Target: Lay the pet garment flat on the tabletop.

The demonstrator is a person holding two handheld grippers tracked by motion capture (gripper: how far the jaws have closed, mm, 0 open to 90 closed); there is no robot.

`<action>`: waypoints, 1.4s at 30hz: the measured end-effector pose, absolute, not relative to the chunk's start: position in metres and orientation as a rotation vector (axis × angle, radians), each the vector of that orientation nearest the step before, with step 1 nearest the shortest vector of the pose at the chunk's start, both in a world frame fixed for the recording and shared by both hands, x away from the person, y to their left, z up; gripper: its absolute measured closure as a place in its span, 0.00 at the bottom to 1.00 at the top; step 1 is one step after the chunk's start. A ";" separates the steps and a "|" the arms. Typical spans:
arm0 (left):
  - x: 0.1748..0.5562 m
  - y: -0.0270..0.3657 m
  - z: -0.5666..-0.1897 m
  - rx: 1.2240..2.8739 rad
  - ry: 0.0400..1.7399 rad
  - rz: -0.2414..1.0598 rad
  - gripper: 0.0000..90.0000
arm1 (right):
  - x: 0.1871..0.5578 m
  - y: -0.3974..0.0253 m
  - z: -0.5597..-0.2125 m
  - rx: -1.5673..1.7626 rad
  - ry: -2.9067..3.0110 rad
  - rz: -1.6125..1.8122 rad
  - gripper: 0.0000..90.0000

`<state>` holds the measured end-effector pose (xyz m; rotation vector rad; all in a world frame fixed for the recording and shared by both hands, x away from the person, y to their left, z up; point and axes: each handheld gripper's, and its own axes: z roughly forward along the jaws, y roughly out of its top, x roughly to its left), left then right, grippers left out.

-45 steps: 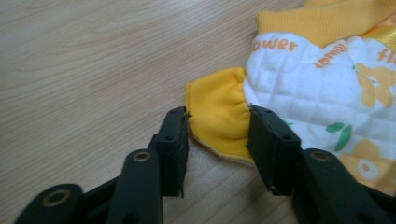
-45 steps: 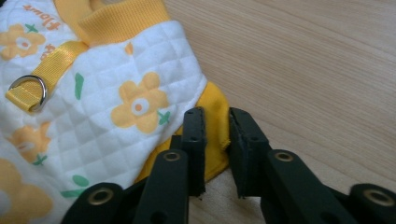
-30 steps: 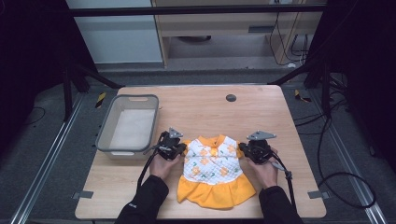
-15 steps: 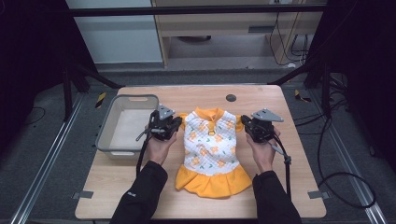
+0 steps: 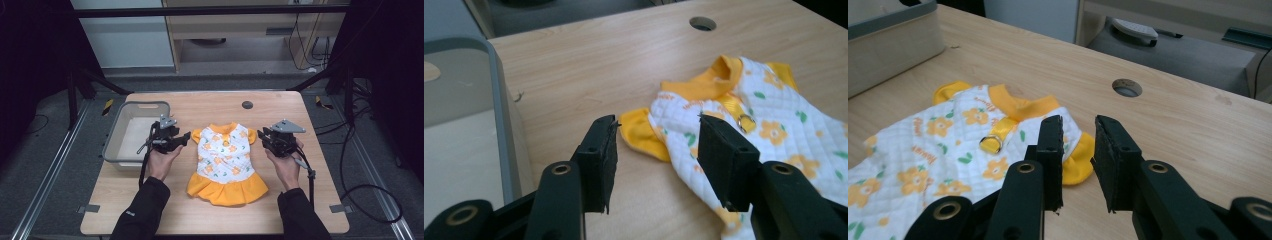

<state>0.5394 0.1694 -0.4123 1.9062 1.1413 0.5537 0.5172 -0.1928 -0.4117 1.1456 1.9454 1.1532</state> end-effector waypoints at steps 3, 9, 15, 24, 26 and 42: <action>0.521 0.175 -0.412 1.944 1.092 0.525 0.54 | 0.504 -0.198 -0.409 1.134 1.981 1.161 0.79; 0.491 0.177 -0.418 2.020 1.001 0.510 0.54 | 0.482 -0.203 -0.411 1.114 2.037 1.166 0.75; 0.464 0.175 -0.431 2.082 0.971 0.471 0.56 | 0.455 -0.206 -0.430 1.126 2.134 1.150 0.69; 0.440 0.172 -0.458 2.164 0.976 0.424 0.55 | 0.427 -0.213 -0.461 1.163 2.218 1.105 0.65; 0.439 0.170 -0.462 2.166 0.979 0.412 0.55 | 0.423 -0.212 -0.466 1.165 2.231 1.094 0.65; 0.441 0.157 -0.488 2.278 1.003 0.395 0.69 | 0.421 -0.198 -0.495 1.189 2.392 0.968 0.81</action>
